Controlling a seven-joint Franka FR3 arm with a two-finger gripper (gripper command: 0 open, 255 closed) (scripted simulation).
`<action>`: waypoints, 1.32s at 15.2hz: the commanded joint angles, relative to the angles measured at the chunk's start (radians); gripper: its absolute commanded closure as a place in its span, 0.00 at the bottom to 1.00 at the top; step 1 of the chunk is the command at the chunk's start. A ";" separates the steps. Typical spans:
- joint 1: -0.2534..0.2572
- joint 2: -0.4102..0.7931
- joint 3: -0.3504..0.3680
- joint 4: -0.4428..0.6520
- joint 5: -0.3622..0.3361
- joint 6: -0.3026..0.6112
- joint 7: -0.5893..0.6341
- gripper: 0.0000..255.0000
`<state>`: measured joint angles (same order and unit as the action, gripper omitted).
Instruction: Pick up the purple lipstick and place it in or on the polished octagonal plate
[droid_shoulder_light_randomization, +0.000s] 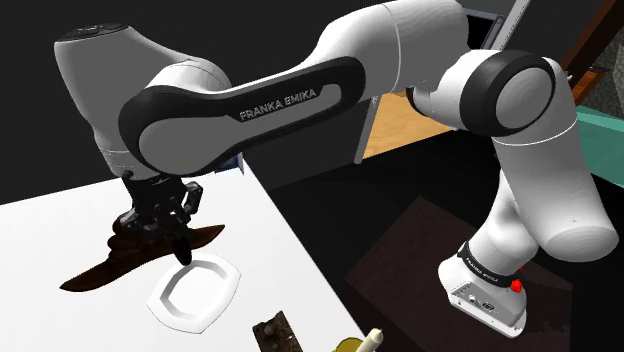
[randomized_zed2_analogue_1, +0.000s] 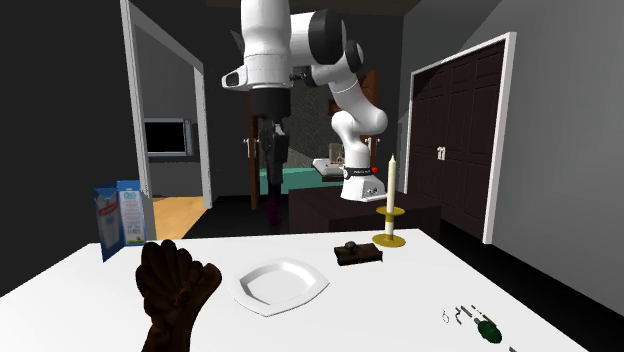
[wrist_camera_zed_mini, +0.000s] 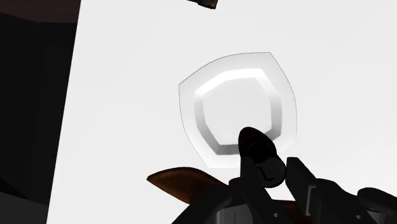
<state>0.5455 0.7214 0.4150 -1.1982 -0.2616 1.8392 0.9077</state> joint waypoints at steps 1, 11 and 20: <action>0.001 0.009 -0.002 -0.008 -0.003 0.017 0.003 1.00; -0.002 0.051 -0.014 -0.075 -0.020 0.123 0.013 1.00; 0.002 0.105 -0.028 -0.108 -0.038 0.207 0.023 1.00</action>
<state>0.5453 0.8169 0.3892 -1.3070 -0.2966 2.0374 0.9289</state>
